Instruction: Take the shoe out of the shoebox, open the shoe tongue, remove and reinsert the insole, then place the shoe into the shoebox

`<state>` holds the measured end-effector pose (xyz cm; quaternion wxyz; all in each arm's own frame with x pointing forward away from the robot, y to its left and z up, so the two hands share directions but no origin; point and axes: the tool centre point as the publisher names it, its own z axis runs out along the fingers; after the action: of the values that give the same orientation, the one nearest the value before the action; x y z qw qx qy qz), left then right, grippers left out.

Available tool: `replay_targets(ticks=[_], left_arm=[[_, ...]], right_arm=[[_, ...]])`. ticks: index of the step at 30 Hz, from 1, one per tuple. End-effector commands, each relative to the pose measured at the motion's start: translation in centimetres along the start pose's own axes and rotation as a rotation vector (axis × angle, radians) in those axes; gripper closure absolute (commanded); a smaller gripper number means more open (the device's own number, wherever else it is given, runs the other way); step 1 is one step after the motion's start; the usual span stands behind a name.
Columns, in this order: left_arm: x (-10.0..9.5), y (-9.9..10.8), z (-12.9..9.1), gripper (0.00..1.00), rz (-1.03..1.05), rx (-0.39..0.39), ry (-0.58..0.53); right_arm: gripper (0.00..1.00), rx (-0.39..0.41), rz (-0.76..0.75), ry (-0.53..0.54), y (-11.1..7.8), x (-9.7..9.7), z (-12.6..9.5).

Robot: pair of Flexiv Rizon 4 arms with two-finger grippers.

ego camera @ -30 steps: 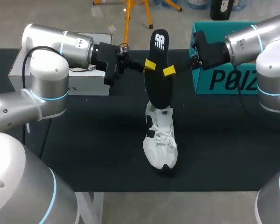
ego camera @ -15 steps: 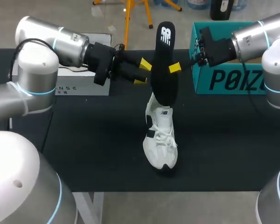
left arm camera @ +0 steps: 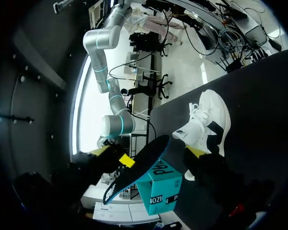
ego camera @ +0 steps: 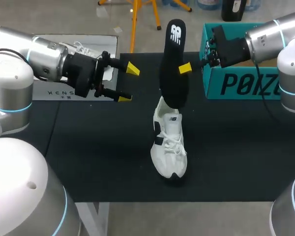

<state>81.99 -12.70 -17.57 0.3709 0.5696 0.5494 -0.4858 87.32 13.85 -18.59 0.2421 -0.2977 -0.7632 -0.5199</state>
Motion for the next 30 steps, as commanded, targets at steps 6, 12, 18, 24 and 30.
replay_targets(ticks=[6, 12, 18, 24, 30], left_arm=[[-0.1, -0.2, 0.1, 0.0, 0.0, -0.007, 0.003], [-0.1, -0.2, 0.1, 0.0, 0.0, -0.007, 0.003], [-0.1, -0.2, 0.1, 0.0, 0.0, -0.007, 0.003], [-0.4, -0.5, -0.5, 0.0, -0.091, -0.022, 0.076], [-0.5, -2.5, -2.8, 0.0, -0.327, -0.053, 0.212]], right_arm=[[1.0, 0.003, 0.0, -0.001, 0.1, 0.0, 0.1], [1.0, 0.003, 0.0, -0.001, 0.1, 0.0, 0.1], [1.0, 0.003, 0.0, -0.001, 0.1, 0.0, 0.1], [1.0, 0.003, 0.0, -0.001, 0.1, 0.0, 0.1], [1.0, 0.003, 0.0, -0.001, 0.1, 0.0, 0.1]])
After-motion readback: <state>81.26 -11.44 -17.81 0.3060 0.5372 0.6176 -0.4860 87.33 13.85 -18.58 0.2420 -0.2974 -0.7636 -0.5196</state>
